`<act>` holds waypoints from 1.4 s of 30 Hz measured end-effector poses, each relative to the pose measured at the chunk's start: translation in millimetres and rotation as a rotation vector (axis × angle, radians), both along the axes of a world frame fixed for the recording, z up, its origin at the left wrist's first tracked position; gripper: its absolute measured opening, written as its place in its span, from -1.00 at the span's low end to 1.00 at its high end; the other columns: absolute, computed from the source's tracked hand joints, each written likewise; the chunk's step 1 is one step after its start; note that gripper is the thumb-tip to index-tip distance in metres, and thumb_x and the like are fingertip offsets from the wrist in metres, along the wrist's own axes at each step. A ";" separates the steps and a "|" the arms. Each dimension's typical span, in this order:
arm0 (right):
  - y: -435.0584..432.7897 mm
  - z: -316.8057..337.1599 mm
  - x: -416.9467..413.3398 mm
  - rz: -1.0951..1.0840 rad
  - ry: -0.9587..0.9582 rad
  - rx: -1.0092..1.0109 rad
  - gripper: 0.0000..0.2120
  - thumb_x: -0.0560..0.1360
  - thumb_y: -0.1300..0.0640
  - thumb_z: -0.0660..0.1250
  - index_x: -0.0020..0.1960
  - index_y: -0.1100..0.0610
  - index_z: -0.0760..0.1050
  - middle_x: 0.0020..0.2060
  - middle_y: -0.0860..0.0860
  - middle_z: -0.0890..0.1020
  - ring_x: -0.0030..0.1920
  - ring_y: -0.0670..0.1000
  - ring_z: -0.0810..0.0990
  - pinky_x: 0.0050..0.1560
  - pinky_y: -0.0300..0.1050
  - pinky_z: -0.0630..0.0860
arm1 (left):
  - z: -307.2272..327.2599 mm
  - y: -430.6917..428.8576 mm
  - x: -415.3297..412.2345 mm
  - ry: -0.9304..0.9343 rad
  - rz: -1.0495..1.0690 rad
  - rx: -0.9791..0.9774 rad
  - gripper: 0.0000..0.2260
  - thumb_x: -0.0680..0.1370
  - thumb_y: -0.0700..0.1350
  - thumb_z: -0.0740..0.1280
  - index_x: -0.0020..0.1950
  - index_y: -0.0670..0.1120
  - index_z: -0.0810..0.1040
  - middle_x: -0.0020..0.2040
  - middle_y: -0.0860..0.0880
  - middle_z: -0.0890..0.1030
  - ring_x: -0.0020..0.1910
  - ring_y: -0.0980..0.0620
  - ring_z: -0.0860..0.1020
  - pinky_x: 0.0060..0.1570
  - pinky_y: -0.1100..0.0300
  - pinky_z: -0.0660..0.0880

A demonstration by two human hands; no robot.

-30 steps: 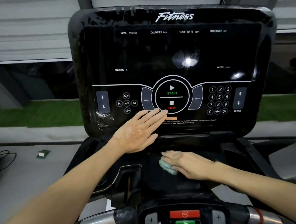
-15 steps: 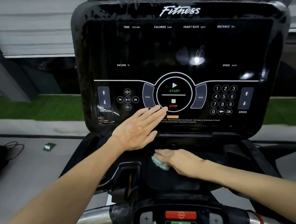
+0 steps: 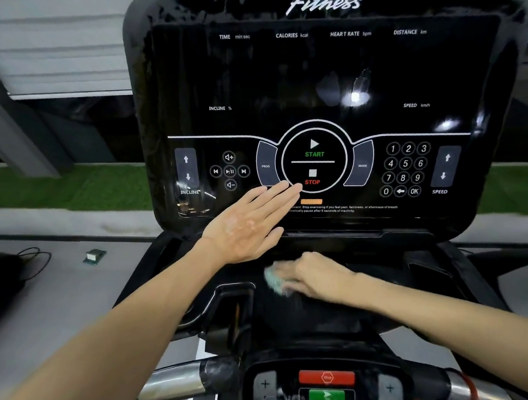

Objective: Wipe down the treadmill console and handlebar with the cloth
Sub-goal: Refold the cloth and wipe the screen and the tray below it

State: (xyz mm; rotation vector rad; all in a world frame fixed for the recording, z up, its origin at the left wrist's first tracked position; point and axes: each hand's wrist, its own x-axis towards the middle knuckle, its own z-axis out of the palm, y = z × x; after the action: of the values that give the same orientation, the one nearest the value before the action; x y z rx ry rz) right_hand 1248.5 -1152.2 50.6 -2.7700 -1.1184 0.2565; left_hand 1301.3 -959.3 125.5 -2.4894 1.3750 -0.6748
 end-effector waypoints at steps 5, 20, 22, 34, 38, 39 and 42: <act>2.9 -8.9 -19.8 0.026 -0.037 0.092 -0.64 0.61 0.13 0.20 0.38 0.19 0.43 0.39 0.10 0.44 0.34 0.15 0.47 0.24 0.13 0.49 | 0.2 -0.1 -0.4 0.017 -0.004 -0.010 -0.44 0.65 0.02 0.06 0.59 -0.22 0.09 0.61 -0.12 0.07 0.58 -0.08 0.08 0.51 -0.01 0.14; -25.9 -10.3 -25.3 0.040 -0.027 0.172 -0.65 0.59 0.16 0.24 0.36 0.17 0.45 0.37 0.09 0.46 0.38 0.08 0.42 0.31 0.07 0.46 | -0.2 -0.3 -0.4 0.018 -0.002 0.000 -0.45 0.66 0.02 0.04 0.59 -0.22 0.07 0.61 -0.11 0.05 0.59 -0.08 0.06 0.52 -0.01 0.13; -44.9 -10.9 -28.0 0.004 -0.044 0.147 -0.67 0.58 0.15 0.24 0.32 0.17 0.48 0.33 0.08 0.51 0.31 0.10 0.51 0.21 0.10 0.53 | -0.1 -0.6 -0.3 0.013 -0.001 -0.004 -0.44 0.66 0.02 0.06 0.59 -0.22 0.07 0.61 -0.11 0.05 0.59 -0.08 0.06 0.52 -0.01 0.13; -69.1 13.4 -42.8 0.037 0.249 0.083 -0.62 0.58 0.13 0.29 0.38 0.10 0.45 0.37 -0.01 0.44 0.40 -0.08 0.36 0.44 -0.21 0.25 | -0.2 -0.2 -0.6 0.010 -0.017 -0.040 -0.44 0.64 0.01 0.11 0.58 -0.23 0.13 0.60 -0.12 0.10 0.57 -0.09 0.12 0.49 -0.03 0.19; -50.6 13.5 -15.9 -0.084 -0.033 -0.144 -0.62 0.61 0.11 0.17 0.41 0.14 0.39 0.43 0.05 0.39 0.30 0.18 0.50 0.26 0.08 0.45 | 0.6 0.2 -0.8 0.011 -0.010 -0.026 -0.44 0.64 0.01 0.10 0.58 -0.23 0.12 0.61 -0.12 0.09 0.58 -0.09 0.11 0.50 -0.02 0.16; -41.7 9.4 -16.2 -0.074 -0.034 -0.075 -0.62 0.61 0.12 0.18 0.40 0.16 0.40 0.43 0.06 0.39 0.33 0.17 0.47 0.29 0.08 0.44 | 0.7 0.5 -0.6 0.005 -0.009 -0.023 -0.44 0.64 0.01 0.10 0.58 -0.23 0.12 0.61 -0.12 0.09 0.58 -0.09 0.11 0.50 -0.01 0.16; -39.8 2.4 -34.2 0.042 0.173 0.113 -0.63 0.59 0.19 0.25 0.40 0.14 0.43 0.41 0.02 0.39 0.45 0.01 0.30 0.46 -0.07 0.25 | 1.1 -0.2 -1.2 0.014 -0.006 -0.026 -0.43 0.64 0.01 0.10 0.58 -0.23 0.11 0.61 -0.11 0.08 0.58 -0.08 0.10 0.51 -0.01 0.15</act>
State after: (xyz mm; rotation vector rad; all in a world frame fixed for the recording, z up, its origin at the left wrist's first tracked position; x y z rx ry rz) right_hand 1214.3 -1192.0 53.0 -2.5725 -1.1129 0.4161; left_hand 1300.1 -959.5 126.5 -2.5157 1.3874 -0.6816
